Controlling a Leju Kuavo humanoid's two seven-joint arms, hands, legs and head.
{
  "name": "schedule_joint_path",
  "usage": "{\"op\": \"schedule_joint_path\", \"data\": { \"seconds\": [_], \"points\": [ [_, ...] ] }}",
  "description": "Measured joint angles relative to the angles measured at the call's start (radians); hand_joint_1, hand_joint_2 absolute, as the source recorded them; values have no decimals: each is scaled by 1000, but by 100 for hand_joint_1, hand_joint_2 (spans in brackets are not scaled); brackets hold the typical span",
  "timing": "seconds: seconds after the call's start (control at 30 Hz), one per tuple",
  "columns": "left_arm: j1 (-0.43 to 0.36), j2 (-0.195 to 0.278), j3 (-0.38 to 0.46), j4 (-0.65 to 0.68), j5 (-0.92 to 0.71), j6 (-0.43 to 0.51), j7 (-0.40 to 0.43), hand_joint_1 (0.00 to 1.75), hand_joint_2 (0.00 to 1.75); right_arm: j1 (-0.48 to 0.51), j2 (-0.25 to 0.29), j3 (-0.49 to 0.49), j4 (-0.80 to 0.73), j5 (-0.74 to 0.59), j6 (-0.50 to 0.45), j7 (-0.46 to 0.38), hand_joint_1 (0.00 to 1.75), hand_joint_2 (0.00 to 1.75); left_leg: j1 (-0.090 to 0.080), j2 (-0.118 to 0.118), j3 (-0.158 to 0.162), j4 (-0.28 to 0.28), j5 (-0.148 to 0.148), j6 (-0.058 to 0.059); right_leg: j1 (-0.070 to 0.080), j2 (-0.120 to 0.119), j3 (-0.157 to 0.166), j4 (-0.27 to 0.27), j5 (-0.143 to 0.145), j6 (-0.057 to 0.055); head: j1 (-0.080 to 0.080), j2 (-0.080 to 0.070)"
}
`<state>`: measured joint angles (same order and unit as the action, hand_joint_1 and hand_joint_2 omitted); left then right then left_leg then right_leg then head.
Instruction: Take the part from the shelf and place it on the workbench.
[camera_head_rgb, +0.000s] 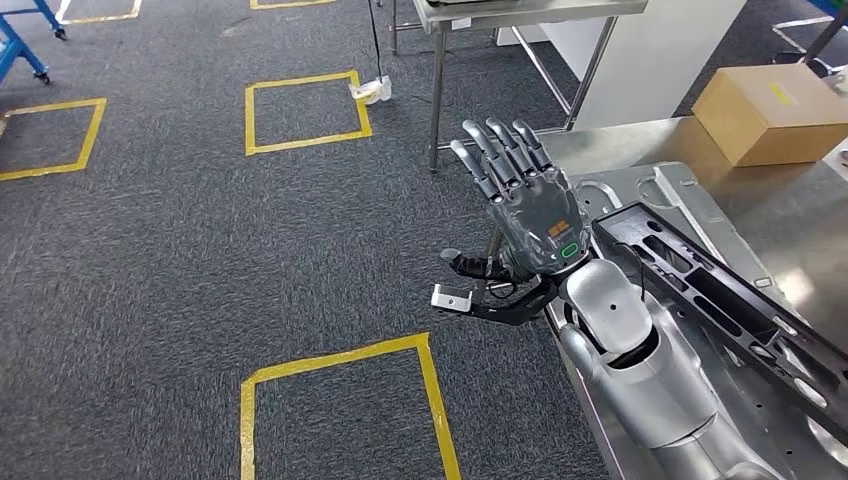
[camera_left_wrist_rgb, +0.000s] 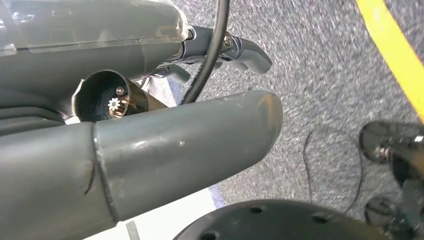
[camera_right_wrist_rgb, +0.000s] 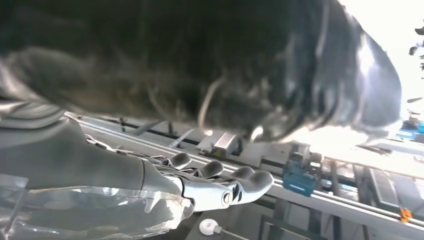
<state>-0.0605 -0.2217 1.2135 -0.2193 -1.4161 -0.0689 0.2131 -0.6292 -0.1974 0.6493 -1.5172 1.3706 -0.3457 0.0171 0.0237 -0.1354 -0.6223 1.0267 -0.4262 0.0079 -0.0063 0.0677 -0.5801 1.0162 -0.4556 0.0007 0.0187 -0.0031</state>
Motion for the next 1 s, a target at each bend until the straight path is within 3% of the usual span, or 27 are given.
{"op": "schedule_joint_path", "data": {
  "seconds": [0.07,0.13,0.2,0.23,0.27,0.33,0.4,0.5,0.57,0.63,0.67,0.7,0.73,0.77,0.8,0.87,0.93,1.0],
  "points": [
    [2,1,-10,0,-6,1,0,0,0,-3,9,7,2,-3,1,4,0,0,-7,44,-18,42,-27,-6,-2,-30,16,-22,8,-14,-3,0],
    [2,2,-18,0,-8,3,2,0,0,-6,14,12,5,-8,4,5,0,0,-12,104,-75,157,-88,-7,2,-61,22,-28,9,-23,-7,0],
    [2,3,-24,0,-9,3,4,0,0,-6,15,16,9,-14,8,5,0,0,-11,124,-127,257,-123,-8,7,-93,17,-20,4,-26,-8,0],
    [2,4,-26,0,-9,3,4,0,0,-5,15,18,11,-16,9,5,0,0,-11,128,-128,261,-115,-9,8,-108,15,-15,0,-26,-8,0],
    [3,4,-27,0,-9,3,5,0,0,-5,15,20,13,-18,9,5,0,0,-11,133,-107,224,-90,-9,9,-122,13,-9,-3,-24,-8,0],
    [4,5,-28,0,-9,3,5,0,0,-7,16,22,13,-19,10,5,0,0,-13,161,-35,98,-37,-4,10,-146,11,4,-13,-18,-8,0],
    [4,6,-30,0,-9,3,5,0,0,-9,16,22,14,-20,10,4,0,0,-18,181,4,27,-18,6,13,-162,11,16,-22,-8,-8,0],
    [4,7,-32,0,-9,1,6,0,0,-12,17,22,17,-25,12,4,0,0,-20,159,4,18,-14,20,15,-179,13,18,-27,8,-8,0],
    [4,8,-35,0,-9,-1,6,0,0,-16,16,22,19,-32,15,4,0,0,-16,143,7,8,-7,30,10,-149,1,49,-55,20,-7,0],
    [3,10,-36,0,-9,-3,6,0,0,-18,14,22,22,-41,17,3,0,0,-15,128,5,4,-3,37,3,-96,-46,154,-116,29,-6,0],
    [3,10,-36,0,-9,-4,6,0,0,-17,12,22,25,-44,18,2,0,0,-15,118,3,4,-1,39,1,-81,-77,220,-144,31,-7,0],
    [3,10,-36,0,-9,-5,6,0,0,-14,9,22,28,-45,19,1,0,0,-16,107,1,4,0,39,0,-75,-100,268,-157,33,-7,0],
    [3,10,-36,0,-9,-6,6,0,0,-13,7,22,31,-46,20,1,0,0,-16,94,0,5,1,39,0,-72,-109,283,-152,32,-7,0],
    [4,11,-36,0,-9,-6,6,0,0,-12,6,22,34,-47,20,1,0,0,-17,80,0,5,2,38,1,-68,-98,259,-127,29,-7,0],
    [4,11,-36,0,-9,-6,6,0,0,-13,5,22,35,-48,20,1,0,0,-17,66,1,5,3,37,1,-57,-71,201,-89,24,-6,0],
    [4,10,-36,0,-8,-7,6,0,0,-16,2,22,37,-50,20,1,0,0,-15,44,1,4,7,31,2,-7,-10,67,-32,11,-7,0],
    [2,8,-36,0,-8,-7,5,0,0,-18,0,22,38,-51,20,1,0,0,-9,23,-7,3,14,20,4,26,15,9,-21,2,-6,0],
    [2,8,-36,0,-8,-7,4,0,0,-20,0,22,38,-52,20,0,0,0,-4,2,-14,0,21,7,6,7,20,-3,-18,-4,-6,0]
  ]
}}
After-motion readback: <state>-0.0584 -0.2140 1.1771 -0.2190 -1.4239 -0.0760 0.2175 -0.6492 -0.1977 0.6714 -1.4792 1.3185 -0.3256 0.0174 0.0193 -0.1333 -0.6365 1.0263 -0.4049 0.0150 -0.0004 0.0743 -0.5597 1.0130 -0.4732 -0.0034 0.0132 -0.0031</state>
